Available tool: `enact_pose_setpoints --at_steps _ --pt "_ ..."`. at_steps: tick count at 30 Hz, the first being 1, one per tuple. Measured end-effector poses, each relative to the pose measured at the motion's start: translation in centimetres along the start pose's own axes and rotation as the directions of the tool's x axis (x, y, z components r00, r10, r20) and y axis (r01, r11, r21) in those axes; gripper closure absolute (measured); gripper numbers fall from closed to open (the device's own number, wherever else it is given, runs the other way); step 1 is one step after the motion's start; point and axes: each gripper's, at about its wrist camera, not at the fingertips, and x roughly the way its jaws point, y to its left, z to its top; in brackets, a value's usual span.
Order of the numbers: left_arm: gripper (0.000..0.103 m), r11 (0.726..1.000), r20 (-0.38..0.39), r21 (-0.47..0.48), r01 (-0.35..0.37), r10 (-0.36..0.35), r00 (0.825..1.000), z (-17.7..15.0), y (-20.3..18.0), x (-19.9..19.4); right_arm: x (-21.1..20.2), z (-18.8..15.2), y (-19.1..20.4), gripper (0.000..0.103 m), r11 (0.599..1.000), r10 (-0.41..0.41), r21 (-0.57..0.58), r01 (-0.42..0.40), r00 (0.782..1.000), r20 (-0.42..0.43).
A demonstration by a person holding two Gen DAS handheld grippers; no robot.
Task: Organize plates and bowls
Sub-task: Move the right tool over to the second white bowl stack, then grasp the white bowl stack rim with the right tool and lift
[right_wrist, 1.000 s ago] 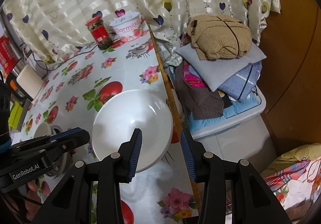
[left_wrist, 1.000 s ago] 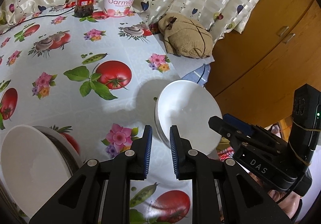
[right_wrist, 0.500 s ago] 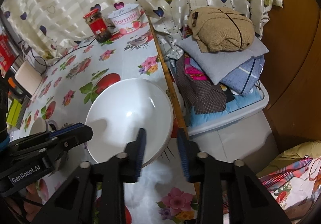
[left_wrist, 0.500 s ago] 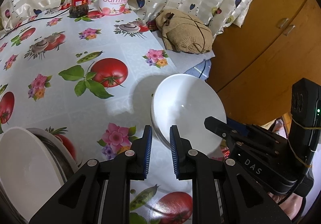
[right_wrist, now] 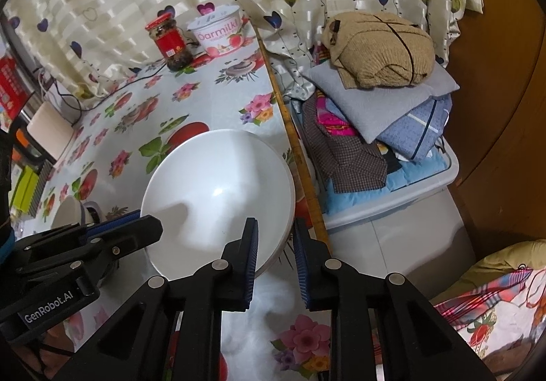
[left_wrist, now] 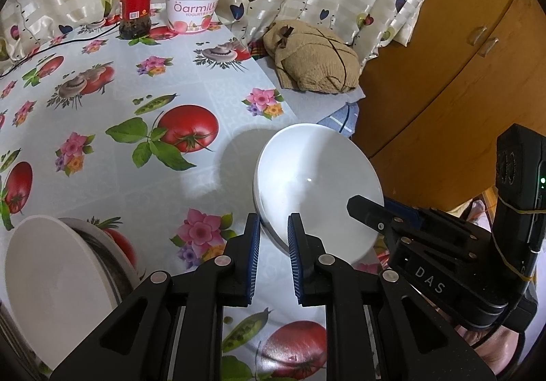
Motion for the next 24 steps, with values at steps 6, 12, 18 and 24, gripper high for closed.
enact_pose_setpoints --at_steps 6,12,18,24 --pt "0.086 1.000 0.018 -0.002 -0.004 0.004 1.000 -0.1 0.2 -1.1 -1.1 0.1 0.8 0.083 1.000 0.004 -0.012 -0.004 1.000 0.017" --pt "0.086 1.000 0.042 -0.009 -0.006 0.006 0.999 -0.2 0.5 -2.6 -2.2 0.3 1.8 0.083 0.999 0.013 -0.029 -0.012 0.999 0.036" --pt "0.086 1.000 0.065 -0.019 -0.011 0.013 0.998 -0.3 1.1 -4.1 -3.2 0.6 3.1 0.083 0.998 0.025 -0.053 -0.022 0.998 0.054" --pt "0.086 0.999 0.085 -0.029 -0.020 0.023 0.996 -0.6 1.9 -5.6 -4.2 0.8 4.6 0.083 0.996 0.035 -0.080 -0.030 0.997 0.067"
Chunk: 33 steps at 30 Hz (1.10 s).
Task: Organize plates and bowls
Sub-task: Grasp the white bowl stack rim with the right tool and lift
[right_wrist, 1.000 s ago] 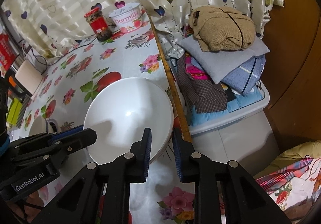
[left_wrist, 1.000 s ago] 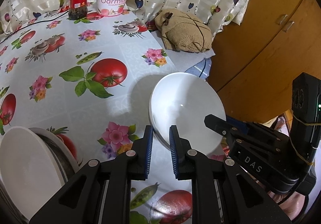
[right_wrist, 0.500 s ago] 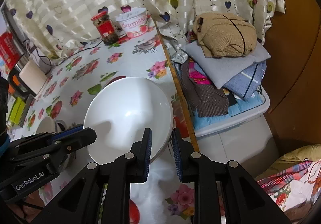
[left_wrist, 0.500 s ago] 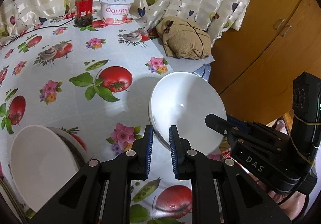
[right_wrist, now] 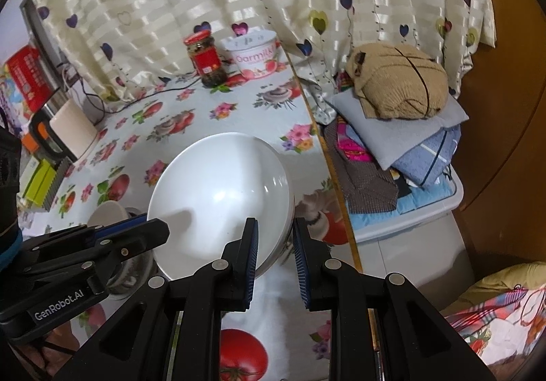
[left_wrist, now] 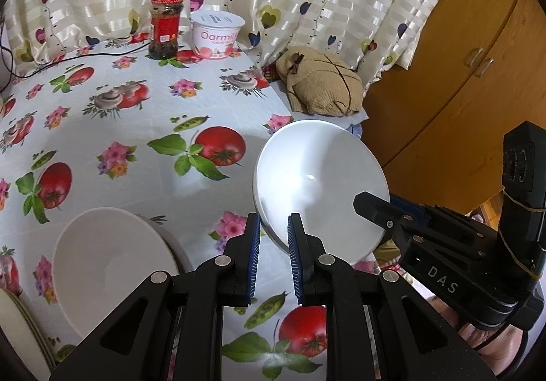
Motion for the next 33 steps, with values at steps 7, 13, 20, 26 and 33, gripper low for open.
enact_pose_setpoints --at_steps 7,13,20,26,33 --pt "0.086 1.000 0.021 -0.015 -0.007 0.008 1.000 -0.1 0.8 -1.4 -0.7 0.3 1.8 0.083 1.000 0.008 -0.030 -0.008 1.000 0.012" --pt "0.086 1.000 0.039 -0.027 -0.015 0.016 0.999 -0.3 1.5 -2.7 -1.3 0.4 3.3 0.083 0.998 0.014 -0.054 -0.013 1.000 0.020" --pt "0.086 0.999 0.055 -0.039 -0.021 0.023 0.998 -0.7 2.2 -3.9 -1.7 0.4 4.6 0.083 0.997 0.024 -0.076 -0.022 0.999 0.023" --pt "0.086 0.998 0.066 -0.049 -0.027 0.030 0.997 -1.1 2.7 -4.9 -2.2 0.4 5.6 0.083 0.995 0.031 -0.093 -0.028 0.999 0.029" --pt "0.086 0.997 0.078 -0.065 -0.036 0.041 0.996 -1.7 3.5 -6.0 -2.5 0.3 6.7 0.083 0.993 0.042 -0.110 -0.038 0.999 0.029"
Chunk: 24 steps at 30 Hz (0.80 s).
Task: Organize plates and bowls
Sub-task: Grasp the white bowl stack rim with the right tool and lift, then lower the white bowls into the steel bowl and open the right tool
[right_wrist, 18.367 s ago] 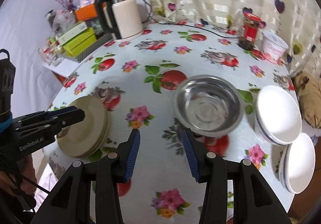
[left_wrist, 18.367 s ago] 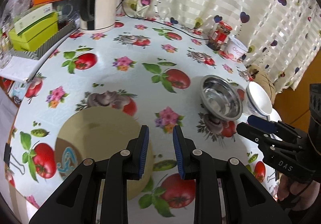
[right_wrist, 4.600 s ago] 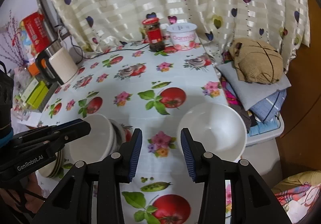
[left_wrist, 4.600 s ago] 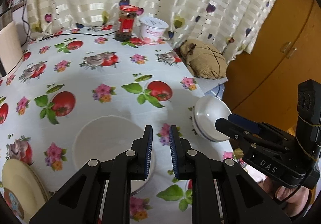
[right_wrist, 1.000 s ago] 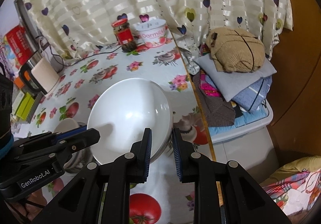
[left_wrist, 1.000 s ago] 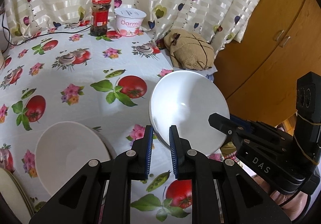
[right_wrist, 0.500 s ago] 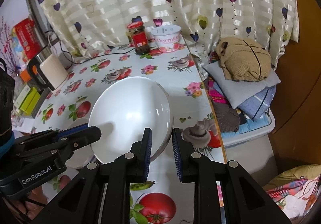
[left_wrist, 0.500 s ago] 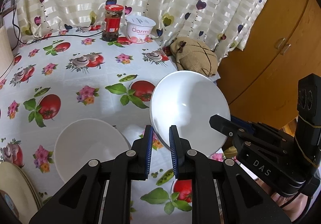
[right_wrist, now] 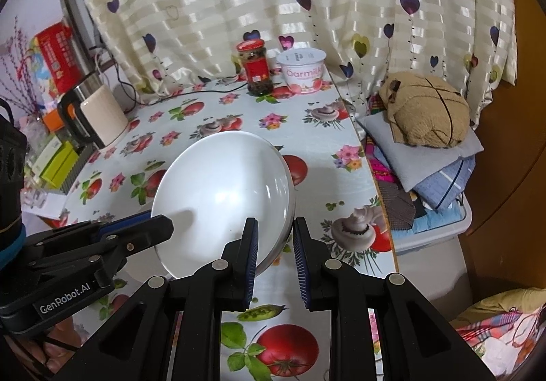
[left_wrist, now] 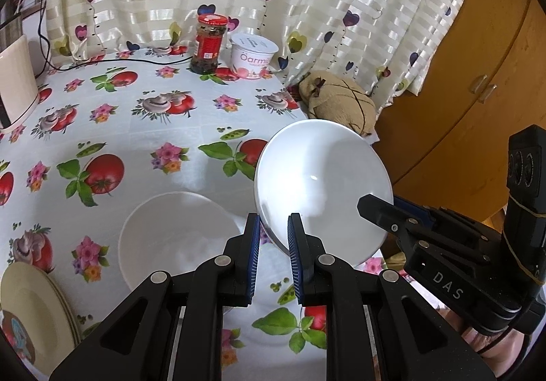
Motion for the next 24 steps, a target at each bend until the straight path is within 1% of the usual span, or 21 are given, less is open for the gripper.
enact_pose_setpoints --at_steps 9,15,24 --pt "0.086 0.999 0.005 -0.027 -0.019 0.019 1.000 -0.7 1.4 -1.0 0.2 -0.2 1.6 0.083 1.000 0.023 -0.019 -0.023 1.000 -0.008" --pt "0.086 0.997 0.009 -0.060 -0.038 0.039 0.999 -1.4 3.0 -1.9 0.6 -0.2 3.2 0.083 0.998 0.044 -0.042 -0.045 0.999 -0.019" --pt "0.086 0.990 0.002 -0.115 -0.083 0.083 0.997 -2.4 5.6 -2.6 2.7 -0.7 5.8 0.083 0.993 0.091 -0.071 -0.096 0.994 -0.066"
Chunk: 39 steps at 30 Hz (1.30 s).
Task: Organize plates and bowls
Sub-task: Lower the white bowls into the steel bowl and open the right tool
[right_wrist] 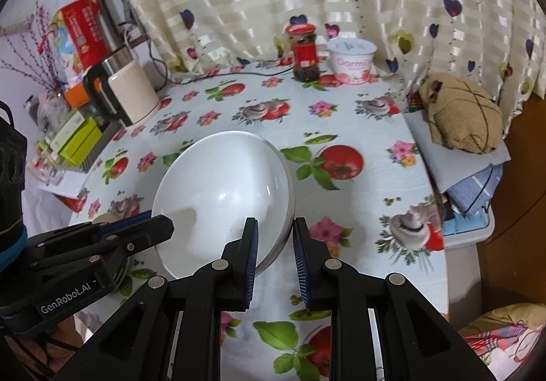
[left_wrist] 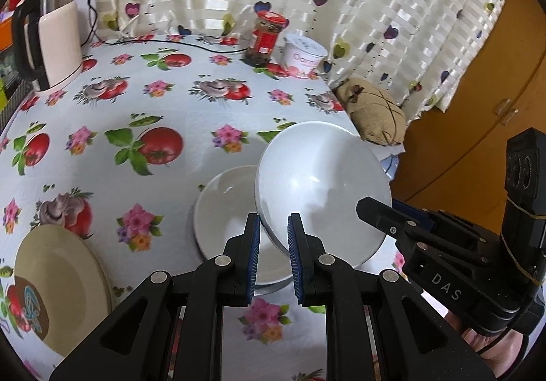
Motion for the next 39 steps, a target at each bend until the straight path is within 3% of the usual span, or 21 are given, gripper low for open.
enact_pose_setpoints --at_steps 19,39 --pt "0.086 0.996 -0.053 -0.057 -0.065 0.062 0.997 -1.0 2.7 0.6 3.0 -0.5 2.3 0.083 0.998 0.039 -0.044 -0.043 0.996 -0.078" --pt "0.086 0.996 -0.063 -0.068 -0.064 0.059 0.996 -1.2 3.9 1.5 4.7 -0.7 2.7 0.078 0.997 0.046 -0.063 -0.054 0.991 -0.127"
